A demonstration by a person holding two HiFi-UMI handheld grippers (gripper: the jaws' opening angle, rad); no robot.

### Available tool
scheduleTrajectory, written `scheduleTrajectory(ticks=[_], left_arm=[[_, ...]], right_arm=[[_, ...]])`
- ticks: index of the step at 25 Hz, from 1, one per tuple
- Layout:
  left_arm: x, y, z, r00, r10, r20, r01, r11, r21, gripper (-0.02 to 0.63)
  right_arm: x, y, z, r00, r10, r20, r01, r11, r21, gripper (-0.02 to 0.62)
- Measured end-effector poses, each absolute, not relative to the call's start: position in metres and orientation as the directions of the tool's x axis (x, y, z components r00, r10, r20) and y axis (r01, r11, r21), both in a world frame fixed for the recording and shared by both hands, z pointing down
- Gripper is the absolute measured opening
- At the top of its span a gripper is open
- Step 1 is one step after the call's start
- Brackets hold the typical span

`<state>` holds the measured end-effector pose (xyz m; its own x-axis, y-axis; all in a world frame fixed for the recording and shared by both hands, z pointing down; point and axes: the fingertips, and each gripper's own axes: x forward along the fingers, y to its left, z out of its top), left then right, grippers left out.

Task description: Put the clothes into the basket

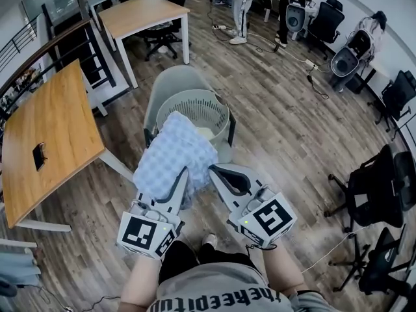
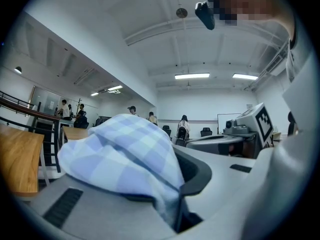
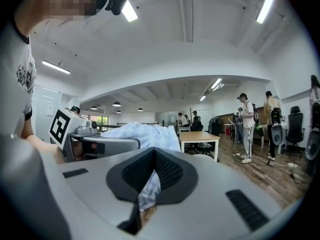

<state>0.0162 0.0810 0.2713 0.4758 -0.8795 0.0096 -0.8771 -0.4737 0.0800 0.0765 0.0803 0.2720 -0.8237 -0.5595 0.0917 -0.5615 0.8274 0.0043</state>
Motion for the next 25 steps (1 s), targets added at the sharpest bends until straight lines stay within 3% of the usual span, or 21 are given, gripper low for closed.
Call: scheduleTrajectory(ticks=[13, 25], left_arm=[[0.008, 0.044, 0.275, 0.51, -0.86, 0.026, -0.858, -0.507, 0.082, 0.078], [-0.037, -0.008, 0.273, 0.585, -0.81, 0.037, -0.81, -0.582, 0.079, 0.078]], right_arm=[[0.071, 0.043, 0.276, -0.795, -0.6, 0.094, -0.604, 0.797, -0.023, 0.009], [0.023, -0.006, 0.274, -0.74, -0.666, 0.094, -0.671, 0.741, -0.026, 0.009]])
